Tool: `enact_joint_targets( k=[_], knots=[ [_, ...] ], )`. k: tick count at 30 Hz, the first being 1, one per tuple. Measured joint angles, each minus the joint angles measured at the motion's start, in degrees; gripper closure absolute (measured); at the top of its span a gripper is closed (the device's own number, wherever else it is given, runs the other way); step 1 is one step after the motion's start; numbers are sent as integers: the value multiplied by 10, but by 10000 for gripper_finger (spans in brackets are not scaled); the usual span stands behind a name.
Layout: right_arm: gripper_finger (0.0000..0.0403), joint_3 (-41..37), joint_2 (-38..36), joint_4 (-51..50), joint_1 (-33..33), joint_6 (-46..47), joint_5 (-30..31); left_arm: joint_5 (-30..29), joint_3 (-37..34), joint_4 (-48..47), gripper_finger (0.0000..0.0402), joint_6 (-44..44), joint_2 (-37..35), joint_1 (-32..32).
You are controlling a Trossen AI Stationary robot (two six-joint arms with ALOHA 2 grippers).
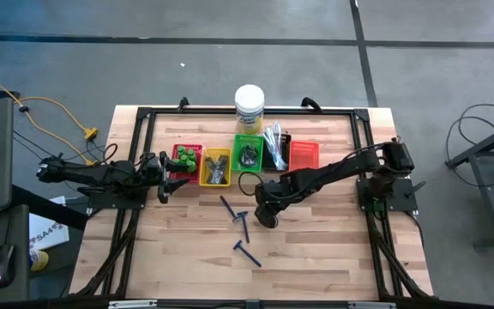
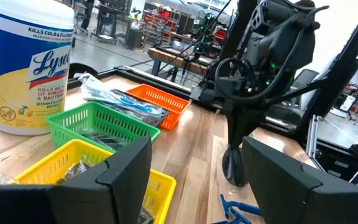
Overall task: Pick & Place Travel size toiletries
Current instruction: Put the black hairbrush into the green bin
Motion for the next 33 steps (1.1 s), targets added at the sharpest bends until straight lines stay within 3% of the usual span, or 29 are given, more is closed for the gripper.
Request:
enact_joint_targets(
  k=[20,27,33],
  knots=[
    [400,1,-39,66,-13,-9,-12,0,0,0,160,0,0,0],
    [400,3,-88,99,-70,-37,31,0,0,0,160,0,0,0],
    [400,2,-86,157,-135,-61,58,0,0,0,160,0,0,0]
  ],
)
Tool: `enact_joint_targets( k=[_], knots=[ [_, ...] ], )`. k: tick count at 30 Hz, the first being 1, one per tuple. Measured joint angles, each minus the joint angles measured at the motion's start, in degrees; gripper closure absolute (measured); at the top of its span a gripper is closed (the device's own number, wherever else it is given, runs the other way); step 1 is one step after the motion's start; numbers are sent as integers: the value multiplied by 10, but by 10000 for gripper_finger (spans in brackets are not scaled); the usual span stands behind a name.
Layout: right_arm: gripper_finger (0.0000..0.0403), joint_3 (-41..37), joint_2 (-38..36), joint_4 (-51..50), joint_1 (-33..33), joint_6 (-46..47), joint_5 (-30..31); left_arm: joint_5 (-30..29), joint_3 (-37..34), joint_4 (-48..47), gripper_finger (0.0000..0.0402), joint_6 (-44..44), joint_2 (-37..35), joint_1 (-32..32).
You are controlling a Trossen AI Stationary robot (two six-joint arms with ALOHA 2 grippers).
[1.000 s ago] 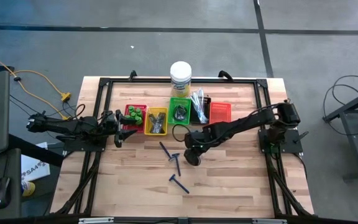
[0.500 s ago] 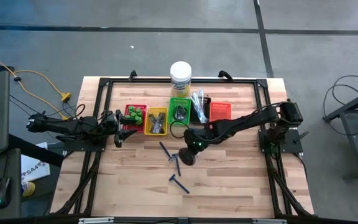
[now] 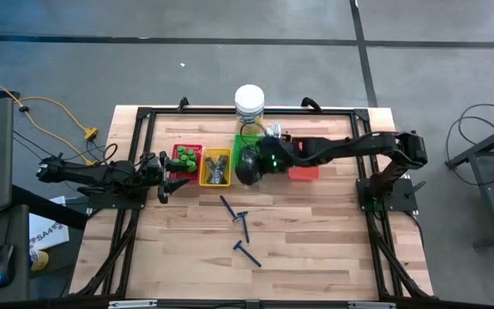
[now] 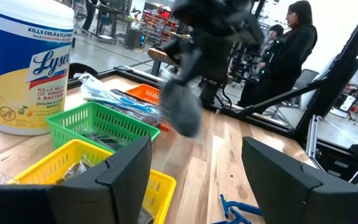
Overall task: Pick & Place Travel size toiletries
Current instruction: Put the black hairbrush into the green bin
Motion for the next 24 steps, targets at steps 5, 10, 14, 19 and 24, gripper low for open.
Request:
enact_joint_targets(
  k=[5,10,14,19,24],
  knots=[
    [400,-1,8,10,-37,0,54,0,0,0,160,0,0,0],
    [400,0,21,17,-64,9,79,0,0,0,160,0,0,0],
    [400,-4,47,55,-75,35,86,0,0,0,160,0,0,0],
    [400,-4,70,71,-79,58,111,0,0,0,160,0,0,0],
    [400,-4,75,62,-79,67,119,0,0,0,160,0,0,0]
  ],
)
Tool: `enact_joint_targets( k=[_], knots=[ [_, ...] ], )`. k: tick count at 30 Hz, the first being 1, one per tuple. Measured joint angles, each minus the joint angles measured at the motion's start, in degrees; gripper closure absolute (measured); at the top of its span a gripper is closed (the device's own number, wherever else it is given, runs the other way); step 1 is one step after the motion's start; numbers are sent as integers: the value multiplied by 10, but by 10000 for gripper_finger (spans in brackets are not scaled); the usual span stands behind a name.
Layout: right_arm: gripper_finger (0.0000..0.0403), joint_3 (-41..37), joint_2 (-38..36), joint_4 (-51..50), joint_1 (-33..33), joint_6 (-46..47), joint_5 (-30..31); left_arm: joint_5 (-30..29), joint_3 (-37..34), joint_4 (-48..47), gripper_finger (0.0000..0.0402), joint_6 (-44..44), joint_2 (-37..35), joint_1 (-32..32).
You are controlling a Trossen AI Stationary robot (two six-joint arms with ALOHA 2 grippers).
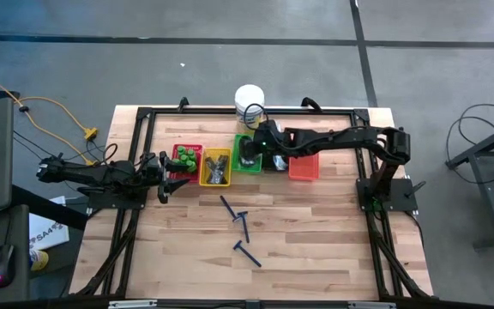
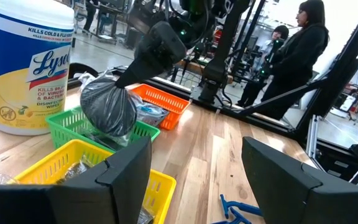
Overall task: Pick & Place Travel size toiletries
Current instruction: Put the black hairbrush into the green bin, then put the blue razor into the orange bin
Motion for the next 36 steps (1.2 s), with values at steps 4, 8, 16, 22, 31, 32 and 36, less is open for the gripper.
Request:
enact_joint_targets(
  k=[4,8,16,22,31,32,36],
  knots=[
    [400,0,0,-1,0,17,0,0,0,0,160,0,0,0],
    [398,0,0,-3,0,24,-16,0,0,0,160,0,0,0],
    [338,1,6,-10,7,26,-36,0,0,0,160,0,0,0],
    [266,1,4,-17,14,40,-22,0,0,0,160,0,0,0],
    [234,1,-32,-25,59,23,-38,0,0,0,160,0,0,0],
    [234,1,-34,-27,66,21,-42,0,0,0,160,0,0,0],
    [238,1,-34,-29,91,22,-82,0,0,0,160,0,0,0]
  ],
)
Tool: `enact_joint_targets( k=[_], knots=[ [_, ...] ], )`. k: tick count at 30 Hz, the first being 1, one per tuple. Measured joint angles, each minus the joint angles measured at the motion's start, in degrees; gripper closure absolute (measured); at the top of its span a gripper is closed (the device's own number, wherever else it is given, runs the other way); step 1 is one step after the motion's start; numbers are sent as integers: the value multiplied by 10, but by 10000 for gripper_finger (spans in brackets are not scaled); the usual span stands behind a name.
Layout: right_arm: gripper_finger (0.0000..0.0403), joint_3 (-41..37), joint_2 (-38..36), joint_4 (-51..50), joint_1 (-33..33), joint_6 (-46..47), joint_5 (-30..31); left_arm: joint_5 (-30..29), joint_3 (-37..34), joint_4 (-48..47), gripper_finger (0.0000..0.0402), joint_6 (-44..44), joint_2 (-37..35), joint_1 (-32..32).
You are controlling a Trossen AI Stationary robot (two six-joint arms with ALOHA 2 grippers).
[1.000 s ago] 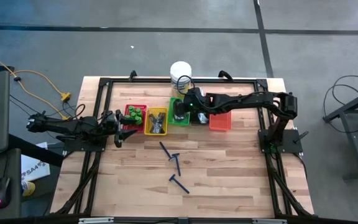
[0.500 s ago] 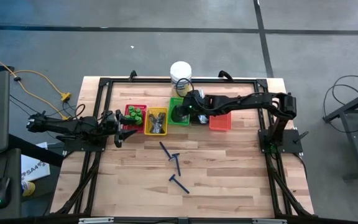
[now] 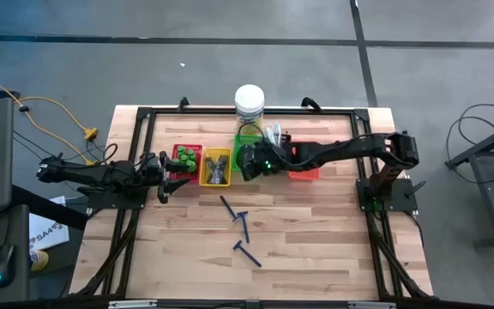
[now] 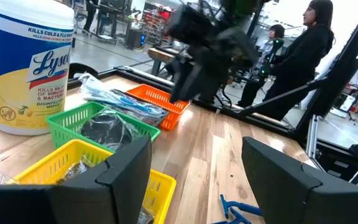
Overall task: Pick & Place Travel size toiletries
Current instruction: Put the blue razor into the orange bin
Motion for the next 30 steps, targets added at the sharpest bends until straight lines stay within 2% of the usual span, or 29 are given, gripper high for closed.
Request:
enact_joint_targets(
  k=[5,10,22,30],
  knots=[
    [239,0,0,1,33,16,-46,0,0,0,160,0,0,0],
    [242,0,0,1,73,36,-45,0,0,0,160,0,0,0],
    [243,0,0,-39,163,149,-43,0,0,0,160,0,0,0],
    [243,0,0,-20,203,197,-16,0,0,0,160,0,0,0]
  ],
)
